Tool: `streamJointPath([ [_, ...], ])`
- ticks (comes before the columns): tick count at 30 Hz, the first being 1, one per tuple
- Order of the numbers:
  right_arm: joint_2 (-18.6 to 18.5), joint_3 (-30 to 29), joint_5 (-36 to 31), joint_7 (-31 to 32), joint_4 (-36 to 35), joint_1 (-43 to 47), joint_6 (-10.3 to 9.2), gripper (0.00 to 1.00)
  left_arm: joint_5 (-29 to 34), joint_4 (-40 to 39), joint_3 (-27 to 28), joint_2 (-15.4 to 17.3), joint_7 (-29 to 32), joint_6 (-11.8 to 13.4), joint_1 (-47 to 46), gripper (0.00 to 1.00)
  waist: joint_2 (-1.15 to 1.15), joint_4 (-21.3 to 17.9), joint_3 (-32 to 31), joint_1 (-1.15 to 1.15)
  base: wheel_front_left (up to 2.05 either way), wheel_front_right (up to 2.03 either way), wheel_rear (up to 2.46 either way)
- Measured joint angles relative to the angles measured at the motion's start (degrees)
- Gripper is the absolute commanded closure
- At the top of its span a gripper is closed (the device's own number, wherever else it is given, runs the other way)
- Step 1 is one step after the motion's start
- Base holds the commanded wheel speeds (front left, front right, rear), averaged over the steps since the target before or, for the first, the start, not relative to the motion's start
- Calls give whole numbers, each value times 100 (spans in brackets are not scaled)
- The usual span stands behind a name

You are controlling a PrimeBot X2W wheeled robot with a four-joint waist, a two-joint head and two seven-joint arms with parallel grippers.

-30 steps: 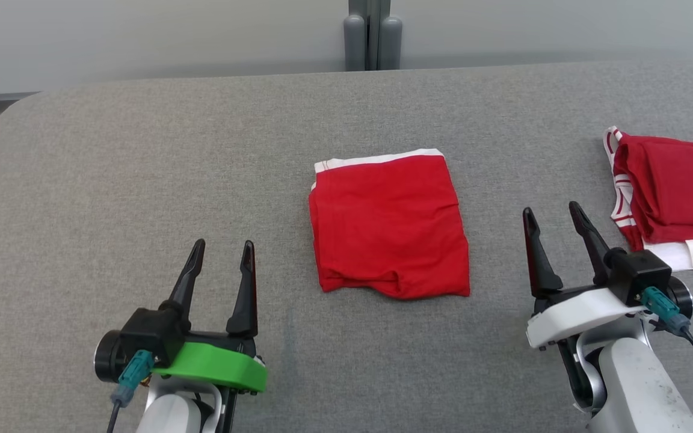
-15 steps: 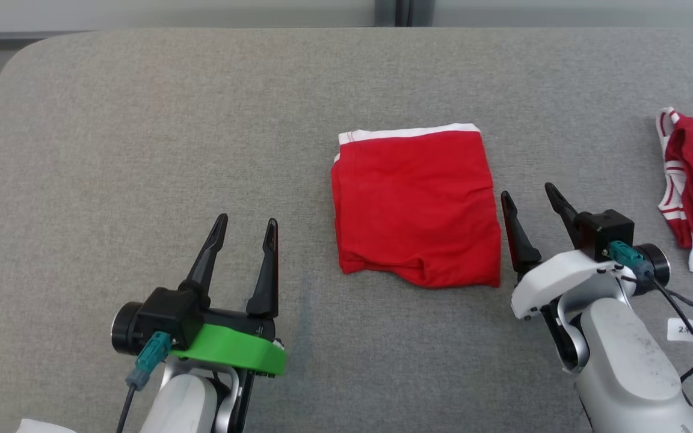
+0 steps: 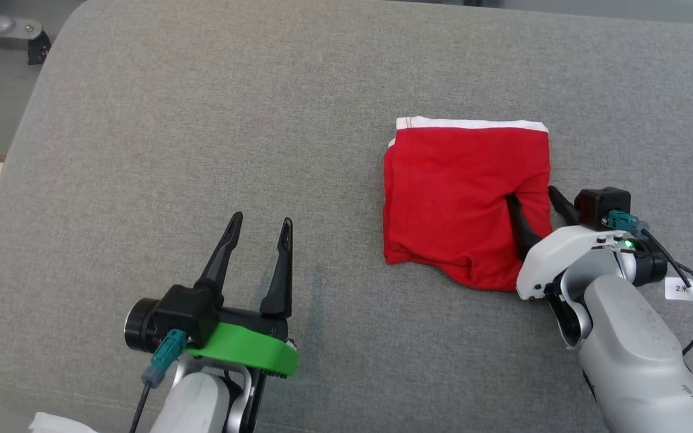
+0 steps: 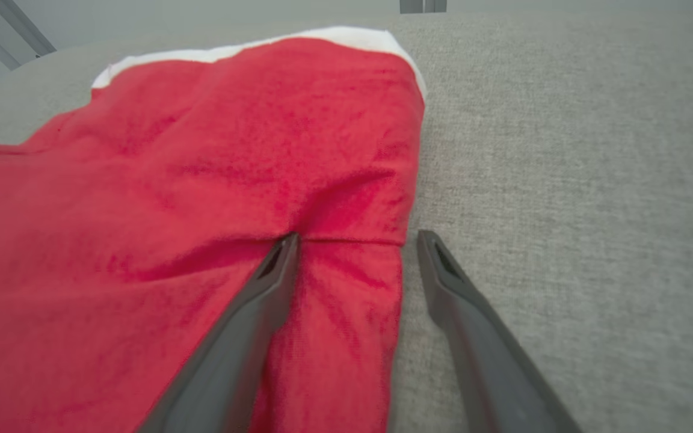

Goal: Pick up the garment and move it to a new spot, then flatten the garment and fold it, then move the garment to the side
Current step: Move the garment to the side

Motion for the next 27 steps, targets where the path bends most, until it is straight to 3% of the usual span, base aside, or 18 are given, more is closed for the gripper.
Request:
streamJointPath([
  [1,-10,38,0,31,71,-35,0,56,15,1,-5,0,0,0,2,0,0,8,-14,0,0,0,0],
  [2,-26,75,-4,30,120,-60,0,100,36,1,-10,0,0,1,3,0,0,9,-27,0,0,0,0],
  [7,-90,298,-243,-212,343,-176,7,100,100,-9,-8,0,0,3,24,0,0,-85,-98,0,0,0,0],
  [15,-394,783,-1226,-644,231,-290,5,100,285,-52,14,0,0,-101,51,0,0,-504,-257,0,0,0,0],
  [18,-653,1141,-1493,-684,-4,-343,5,100,356,-88,24,-1,0,-138,49,0,0,-796,-300,0,0,0,0],
  [27,-2171,2002,-1388,-502,-761,-861,7,100,541,-192,-75,-4,0,-223,-248,0,0,-1623,-147,0,0,0,0],
])
